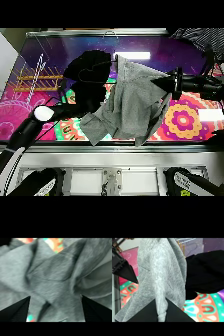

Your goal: Fold the clothes and pants, and hang the long-sleeved shirts on hangers.

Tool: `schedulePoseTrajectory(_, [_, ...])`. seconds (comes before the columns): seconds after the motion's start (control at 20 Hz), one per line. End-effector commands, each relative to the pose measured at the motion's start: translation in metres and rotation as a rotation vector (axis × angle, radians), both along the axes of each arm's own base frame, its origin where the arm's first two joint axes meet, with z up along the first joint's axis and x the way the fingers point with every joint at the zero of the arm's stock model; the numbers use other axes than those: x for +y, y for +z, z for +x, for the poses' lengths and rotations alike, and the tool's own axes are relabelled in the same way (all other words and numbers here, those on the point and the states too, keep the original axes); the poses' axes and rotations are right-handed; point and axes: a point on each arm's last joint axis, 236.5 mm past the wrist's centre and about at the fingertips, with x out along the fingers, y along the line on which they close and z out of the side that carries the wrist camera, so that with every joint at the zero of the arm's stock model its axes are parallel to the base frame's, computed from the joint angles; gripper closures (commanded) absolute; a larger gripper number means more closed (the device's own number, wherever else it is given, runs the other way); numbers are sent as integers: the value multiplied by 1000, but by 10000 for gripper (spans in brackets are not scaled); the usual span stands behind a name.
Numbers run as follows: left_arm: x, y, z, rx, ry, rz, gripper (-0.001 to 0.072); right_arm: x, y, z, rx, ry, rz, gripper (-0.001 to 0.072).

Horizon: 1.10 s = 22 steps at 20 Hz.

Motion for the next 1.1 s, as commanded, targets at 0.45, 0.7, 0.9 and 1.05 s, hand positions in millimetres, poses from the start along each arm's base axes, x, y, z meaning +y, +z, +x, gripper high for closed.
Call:
schedulePoseTrajectory(0.45, [-89, -38, 0, 234, -60, -150, 28, 0, 3, -1, -9, -6, -1, 695])
schedulePoseTrajectory(0.7, [-100, -39, -7, 195, -103, -130, 690, 0, 5, -1, -12, -7, -1, 696])
schedulePoseTrajectory(0.9, [-43, -26, 17, 172, -51, -96, 691, -2, 17, -7, 15, -26, 21, 697])
schedulePoseTrajectory(1.05, [13, -19, 28, 189, 5, -71, 691, 6, 28, -24, 52, 23, 55, 697])
